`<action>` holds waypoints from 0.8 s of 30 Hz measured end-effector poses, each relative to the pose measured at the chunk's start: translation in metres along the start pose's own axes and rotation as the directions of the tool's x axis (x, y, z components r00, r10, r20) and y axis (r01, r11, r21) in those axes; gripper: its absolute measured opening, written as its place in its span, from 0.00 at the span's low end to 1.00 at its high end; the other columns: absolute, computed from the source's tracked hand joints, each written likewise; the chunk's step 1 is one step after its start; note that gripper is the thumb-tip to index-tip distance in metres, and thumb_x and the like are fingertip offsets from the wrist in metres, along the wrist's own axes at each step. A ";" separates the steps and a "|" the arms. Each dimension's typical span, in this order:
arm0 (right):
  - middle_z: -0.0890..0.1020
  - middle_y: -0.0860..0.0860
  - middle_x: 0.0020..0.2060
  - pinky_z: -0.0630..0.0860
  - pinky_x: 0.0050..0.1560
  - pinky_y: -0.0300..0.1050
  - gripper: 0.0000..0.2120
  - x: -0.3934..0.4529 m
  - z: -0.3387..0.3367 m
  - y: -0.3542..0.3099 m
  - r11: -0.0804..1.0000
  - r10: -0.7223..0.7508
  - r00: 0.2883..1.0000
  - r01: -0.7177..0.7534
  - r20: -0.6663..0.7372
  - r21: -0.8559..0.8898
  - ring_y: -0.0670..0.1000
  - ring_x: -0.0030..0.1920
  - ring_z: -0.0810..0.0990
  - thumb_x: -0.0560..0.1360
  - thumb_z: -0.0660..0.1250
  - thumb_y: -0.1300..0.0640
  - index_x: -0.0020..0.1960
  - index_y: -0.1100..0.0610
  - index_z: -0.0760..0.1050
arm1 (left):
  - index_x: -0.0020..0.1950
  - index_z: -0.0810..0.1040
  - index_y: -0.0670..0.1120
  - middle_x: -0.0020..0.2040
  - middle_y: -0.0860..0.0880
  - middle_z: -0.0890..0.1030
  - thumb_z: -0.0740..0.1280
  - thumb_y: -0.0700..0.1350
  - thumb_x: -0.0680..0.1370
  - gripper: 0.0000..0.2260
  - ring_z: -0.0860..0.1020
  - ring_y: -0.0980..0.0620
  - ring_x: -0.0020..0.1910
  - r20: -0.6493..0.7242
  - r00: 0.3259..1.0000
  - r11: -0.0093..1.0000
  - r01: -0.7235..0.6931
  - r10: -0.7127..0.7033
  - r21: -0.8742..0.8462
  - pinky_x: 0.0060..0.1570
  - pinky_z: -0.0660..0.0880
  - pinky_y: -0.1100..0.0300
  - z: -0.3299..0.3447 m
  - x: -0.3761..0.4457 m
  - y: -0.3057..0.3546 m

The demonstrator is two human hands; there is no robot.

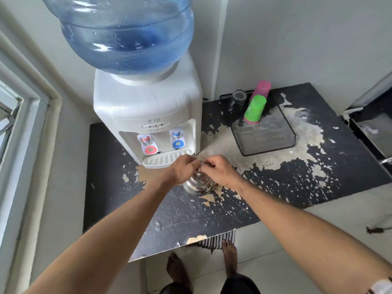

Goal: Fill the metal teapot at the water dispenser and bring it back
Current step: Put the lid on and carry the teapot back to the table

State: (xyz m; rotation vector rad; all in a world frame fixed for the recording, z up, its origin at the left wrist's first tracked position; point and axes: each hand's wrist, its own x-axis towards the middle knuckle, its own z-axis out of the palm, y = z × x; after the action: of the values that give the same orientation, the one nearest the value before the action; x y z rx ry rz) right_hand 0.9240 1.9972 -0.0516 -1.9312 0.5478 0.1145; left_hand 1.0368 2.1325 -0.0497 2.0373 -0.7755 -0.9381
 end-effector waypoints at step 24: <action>0.82 0.55 0.30 0.72 0.32 0.46 0.11 -0.230 -0.273 0.135 0.996 0.039 0.868 0.006 -0.495 0.089 0.45 0.32 0.77 0.71 0.69 0.55 0.36 0.63 0.79 | 0.25 0.69 0.49 0.27 0.50 0.69 0.59 0.49 0.71 0.15 0.65 0.53 0.26 0.392 0.892 0.961 -0.269 0.224 0.064 0.33 0.67 0.55 0.278 0.040 0.279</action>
State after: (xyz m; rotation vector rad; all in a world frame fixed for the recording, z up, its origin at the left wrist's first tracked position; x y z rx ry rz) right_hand 0.6165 1.7848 0.0239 -1.8678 0.8943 -0.4057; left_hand 0.7754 1.8486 0.0386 1.8139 -1.2959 -1.1786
